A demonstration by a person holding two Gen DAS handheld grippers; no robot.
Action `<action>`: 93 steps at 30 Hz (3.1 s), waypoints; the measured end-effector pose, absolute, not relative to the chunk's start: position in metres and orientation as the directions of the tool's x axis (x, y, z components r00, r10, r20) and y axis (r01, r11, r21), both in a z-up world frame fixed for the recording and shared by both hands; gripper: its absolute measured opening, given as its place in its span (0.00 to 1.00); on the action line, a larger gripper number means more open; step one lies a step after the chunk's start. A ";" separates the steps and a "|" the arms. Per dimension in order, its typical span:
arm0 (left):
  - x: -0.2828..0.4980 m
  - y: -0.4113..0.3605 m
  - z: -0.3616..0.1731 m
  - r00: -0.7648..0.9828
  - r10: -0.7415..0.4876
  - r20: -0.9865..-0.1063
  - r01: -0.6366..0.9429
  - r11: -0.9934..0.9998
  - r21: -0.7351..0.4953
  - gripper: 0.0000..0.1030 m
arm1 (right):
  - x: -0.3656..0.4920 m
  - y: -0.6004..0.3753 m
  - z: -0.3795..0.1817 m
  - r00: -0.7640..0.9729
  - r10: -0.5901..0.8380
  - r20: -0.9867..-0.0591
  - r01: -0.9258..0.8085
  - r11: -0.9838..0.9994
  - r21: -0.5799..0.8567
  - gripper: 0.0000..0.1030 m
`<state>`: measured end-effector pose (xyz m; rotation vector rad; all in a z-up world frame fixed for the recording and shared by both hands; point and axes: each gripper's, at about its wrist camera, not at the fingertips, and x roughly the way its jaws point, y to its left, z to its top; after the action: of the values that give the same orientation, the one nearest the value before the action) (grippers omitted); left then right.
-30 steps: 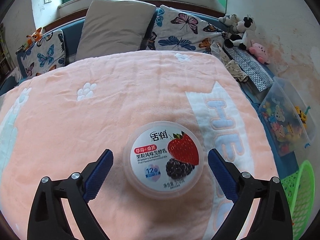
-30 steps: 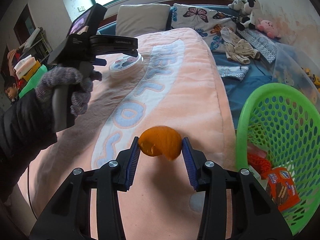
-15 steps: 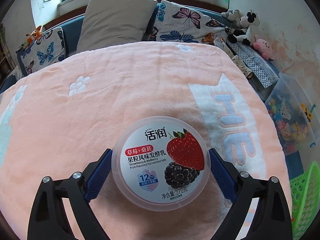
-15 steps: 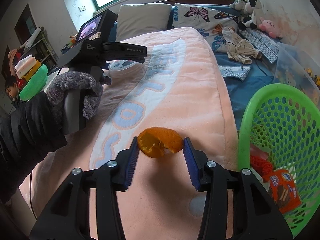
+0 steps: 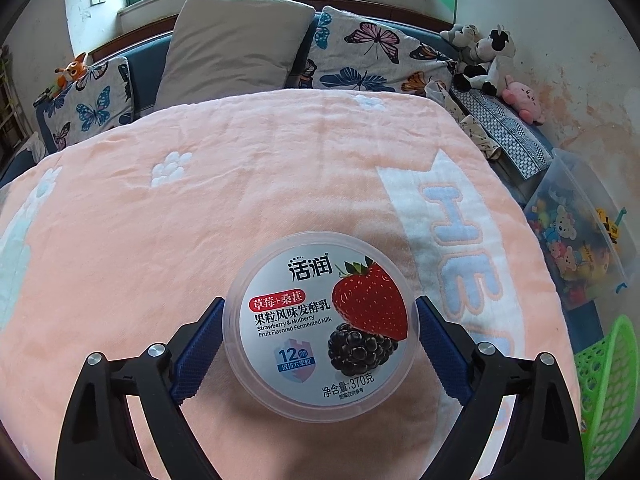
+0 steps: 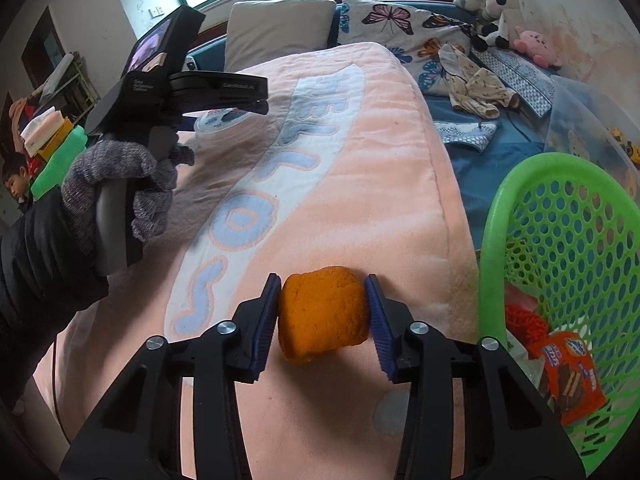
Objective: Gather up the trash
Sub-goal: 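Grasp the strawberry yogurt cup with the left tool while the right grasps the orange scrap, then carry the yogurt cup and orange scrap over the green basket with both tools, then open both tools to drop the yogurt cup and orange scrap into the basket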
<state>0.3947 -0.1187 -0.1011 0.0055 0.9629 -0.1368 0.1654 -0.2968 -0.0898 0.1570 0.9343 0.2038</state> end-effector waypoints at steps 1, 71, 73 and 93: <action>0.391 -0.118 -0.099 0.567 -0.116 -0.816 0.119 0.991 -0.058 0.86 | 0.164 -0.297 -0.089 0.580 0.243 -0.778 -0.105 0.969 0.225 0.39; 0.166 -0.323 -0.020 0.444 -0.457 -0.771 0.616 0.780 -0.108 0.87 | 0.016 -0.487 -0.037 0.707 -0.068 -0.704 0.283 0.940 0.193 0.66; 0.166 -0.327 -0.022 0.438 -0.456 -0.775 0.623 0.775 -0.105 0.87 | 0.013 -0.486 -0.038 0.708 -0.066 -0.704 0.284 0.938 0.197 0.67; 0.162 -0.332 -0.028 0.416 -0.473 -0.777 0.653 0.750 -0.108 0.89 | 0.001 -0.475 -0.038 0.720 -0.054 -0.692 0.286 0.932 0.225 0.71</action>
<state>0.1618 -0.3318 -0.0278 0.2248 0.8948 -0.7143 0.0011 -0.4754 -0.0379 0.3294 0.7461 -0.1917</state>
